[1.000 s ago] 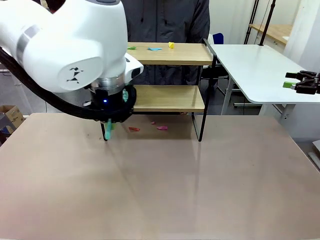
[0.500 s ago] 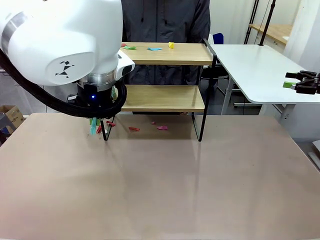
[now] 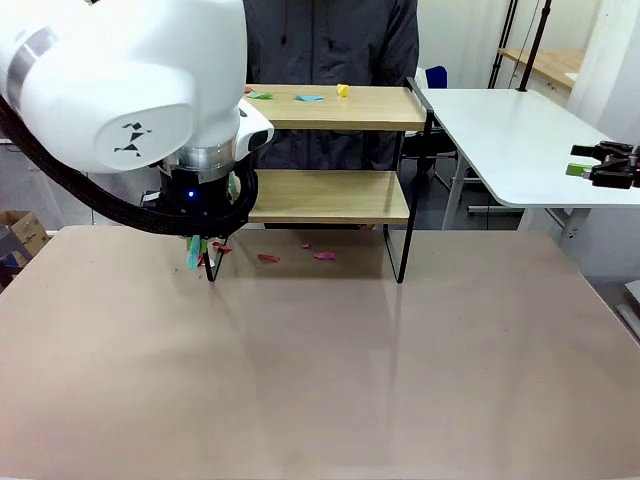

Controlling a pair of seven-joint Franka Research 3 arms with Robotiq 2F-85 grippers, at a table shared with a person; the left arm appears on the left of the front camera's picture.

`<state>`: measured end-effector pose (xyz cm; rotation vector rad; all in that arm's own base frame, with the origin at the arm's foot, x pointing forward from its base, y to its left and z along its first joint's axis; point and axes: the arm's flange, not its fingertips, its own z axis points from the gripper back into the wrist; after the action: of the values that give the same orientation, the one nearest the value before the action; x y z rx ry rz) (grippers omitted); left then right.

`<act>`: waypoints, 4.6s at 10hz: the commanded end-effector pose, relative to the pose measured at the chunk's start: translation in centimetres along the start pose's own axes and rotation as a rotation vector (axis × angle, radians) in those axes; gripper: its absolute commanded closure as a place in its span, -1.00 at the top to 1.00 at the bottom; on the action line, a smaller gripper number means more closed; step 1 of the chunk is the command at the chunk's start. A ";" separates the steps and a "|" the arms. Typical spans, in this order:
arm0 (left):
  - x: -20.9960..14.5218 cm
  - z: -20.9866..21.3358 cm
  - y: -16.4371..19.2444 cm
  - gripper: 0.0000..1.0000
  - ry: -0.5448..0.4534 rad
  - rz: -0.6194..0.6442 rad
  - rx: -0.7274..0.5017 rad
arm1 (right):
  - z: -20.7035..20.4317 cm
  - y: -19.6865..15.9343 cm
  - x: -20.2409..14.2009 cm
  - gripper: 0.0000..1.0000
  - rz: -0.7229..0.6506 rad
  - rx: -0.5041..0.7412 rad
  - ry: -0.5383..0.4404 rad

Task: Clean the shelf.
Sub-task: Clean the specific section of the Shelf indicated by the human with the Duster.

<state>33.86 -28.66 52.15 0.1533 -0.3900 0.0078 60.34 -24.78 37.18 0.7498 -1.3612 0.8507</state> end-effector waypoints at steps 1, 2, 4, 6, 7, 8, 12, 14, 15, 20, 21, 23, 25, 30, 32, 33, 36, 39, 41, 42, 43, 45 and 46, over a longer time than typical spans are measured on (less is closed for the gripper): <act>-1.1 1.6 2.8 -0.74 -0.038 -0.063 -0.184 | -0.1 0.0 0.3 1.00 0.005 0.004 0.000; -1.3 2.0 3.9 -0.74 -0.047 -0.097 -0.254 | -0.1 0.0 0.3 1.00 0.005 0.004 0.000; -1.9 2.6 6.1 -0.74 -0.039 -0.219 -0.417 | -0.1 0.0 0.3 1.00 0.005 0.004 0.000; -2.4 3.3 7.9 -0.74 -0.017 -0.375 -0.587 | -0.1 0.0 0.3 1.00 0.005 0.004 0.000; -2.5 3.6 9.0 -0.74 0.003 -0.431 -0.642 | -0.1 0.0 0.3 1.00 0.005 0.004 0.000; -2.5 3.8 10.2 -0.74 0.046 -0.484 -0.687 | -0.1 0.0 0.3 1.00 0.005 0.004 0.000; -2.4 6.4 13.5 -0.74 0.194 -0.634 -0.669 | -0.1 0.0 0.3 1.00 0.005 0.004 0.000; -2.3 8.7 15.4 -0.74 0.329 -0.752 -0.591 | -0.1 0.0 0.3 1.00 0.005 0.004 0.000; -2.7 9.2 16.0 -0.74 0.389 -0.847 -0.543 | -0.1 0.0 0.3 1.00 0.005 0.004 0.000; -5.1 9.1 17.3 -0.74 0.585 -1.017 -0.359 | -0.1 0.0 0.3 1.00 0.005 0.004 0.000; -5.6 9.3 17.5 -0.74 0.602 -1.032 -0.314 | -0.1 0.0 0.3 1.00 0.005 0.004 0.000; -5.5 8.5 16.8 -0.74 0.600 -0.995 -0.354 | -0.1 0.0 0.3 1.00 0.005 0.004 0.000; -5.5 8.5 16.8 -0.74 0.600 -0.995 -0.354 | -0.1 0.0 0.3 1.00 0.005 0.004 0.000; -5.5 8.5 16.8 -0.74 0.600 -0.995 -0.354 | -0.1 0.0 0.3 1.00 0.005 0.004 0.000; -5.5 8.5 16.8 -0.74 0.600 -0.995 -0.354 | -0.1 0.0 0.3 1.00 0.005 0.004 0.000; -5.5 8.5 16.8 -0.74 0.600 -0.995 -0.354 | -0.1 0.0 0.3 1.00 0.005 0.004 0.000; -5.5 8.5 16.8 -0.74 0.600 -0.995 -0.354 | -0.1 0.0 0.3 1.00 0.005 0.004 0.000; -5.5 8.5 16.8 -0.74 0.600 -0.995 -0.354 | -0.1 0.0 0.3 1.00 0.005 0.004 0.000; -5.5 8.5 16.8 -0.74 0.600 -0.995 -0.354 | -0.1 0.0 0.3 1.00 0.005 0.004 0.000; -5.5 8.5 16.8 -0.74 0.600 -0.995 -0.354 | -0.1 0.0 0.3 1.00 0.005 0.004 0.000; -5.5 8.5 16.8 -0.74 0.600 -0.995 -0.354 | -0.1 0.0 0.3 1.00 0.005 0.004 0.000; -5.5 8.5 16.8 -0.74 0.600 -0.995 -0.354 | -0.1 0.0 0.3 1.00 0.005 0.004 0.000; -5.5 8.5 16.8 -0.74 0.600 -0.995 -0.354 | -0.1 0.0 0.3 1.00 0.005 0.004 0.000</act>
<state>24.95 -13.17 60.16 -0.0029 0.3288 -0.9706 60.33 -24.79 37.17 0.7498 -1.3612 0.8505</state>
